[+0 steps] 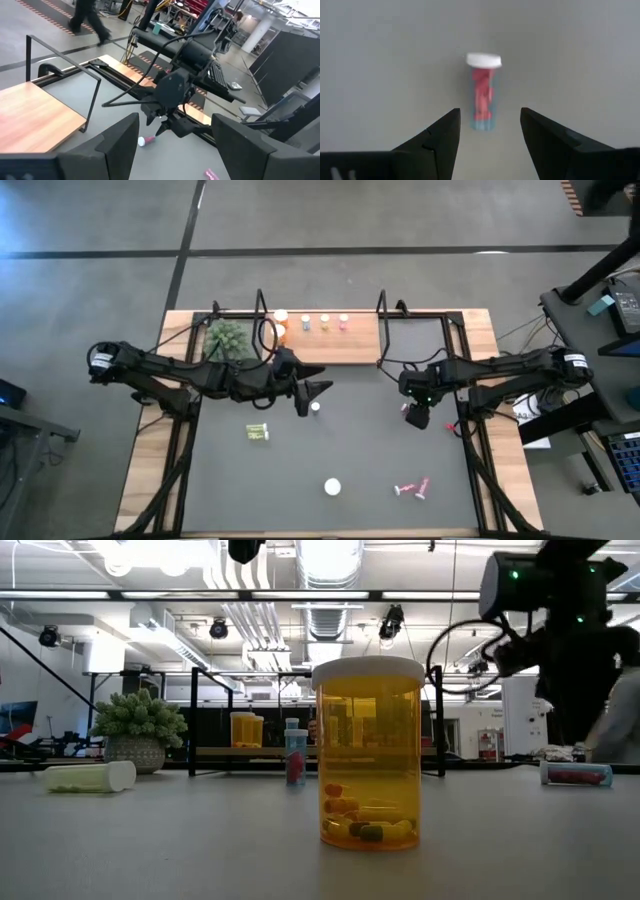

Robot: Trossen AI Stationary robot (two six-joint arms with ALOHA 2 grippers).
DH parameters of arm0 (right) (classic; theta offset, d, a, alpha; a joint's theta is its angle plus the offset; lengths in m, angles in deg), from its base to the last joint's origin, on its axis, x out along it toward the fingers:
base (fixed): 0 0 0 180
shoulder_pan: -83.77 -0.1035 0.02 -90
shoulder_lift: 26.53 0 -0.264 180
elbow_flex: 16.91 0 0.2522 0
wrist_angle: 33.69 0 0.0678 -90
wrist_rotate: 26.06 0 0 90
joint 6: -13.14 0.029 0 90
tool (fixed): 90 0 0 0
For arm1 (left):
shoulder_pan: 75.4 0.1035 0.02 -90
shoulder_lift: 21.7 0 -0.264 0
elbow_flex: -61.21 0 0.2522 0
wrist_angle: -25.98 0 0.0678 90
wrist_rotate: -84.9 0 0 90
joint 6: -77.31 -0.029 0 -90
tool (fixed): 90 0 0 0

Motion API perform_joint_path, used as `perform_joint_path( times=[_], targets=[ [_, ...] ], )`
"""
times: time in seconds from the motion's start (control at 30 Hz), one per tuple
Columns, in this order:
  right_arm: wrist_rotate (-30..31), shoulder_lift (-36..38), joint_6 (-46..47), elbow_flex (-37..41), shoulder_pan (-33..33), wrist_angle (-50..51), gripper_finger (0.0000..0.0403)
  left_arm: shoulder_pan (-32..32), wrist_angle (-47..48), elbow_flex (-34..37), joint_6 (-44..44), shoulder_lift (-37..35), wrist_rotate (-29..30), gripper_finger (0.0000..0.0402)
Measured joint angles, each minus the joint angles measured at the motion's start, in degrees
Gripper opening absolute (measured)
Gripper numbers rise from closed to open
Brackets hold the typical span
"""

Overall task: Pick and place medicine bottles onto shelf by color
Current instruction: Put the right blue pill bottle on the shelf aligned with the other blue pill bottle

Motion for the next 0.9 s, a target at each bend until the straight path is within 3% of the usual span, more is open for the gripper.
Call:
perform_joint_path(
  times=[0.57,0.9],
  targets=[
    [-0.4,-0.5,2.6,5.9,0.0,-9.5,0.0199,0.0,0.0,0.0,0.0,0.0,0.0,0.0234],
    [-0.2,-6.8,3.6,6.4,0.0,-11.3,0.0176,0.0,0.0,0.0,-0.1,0.0,0.0,0.0234]
  ],
)
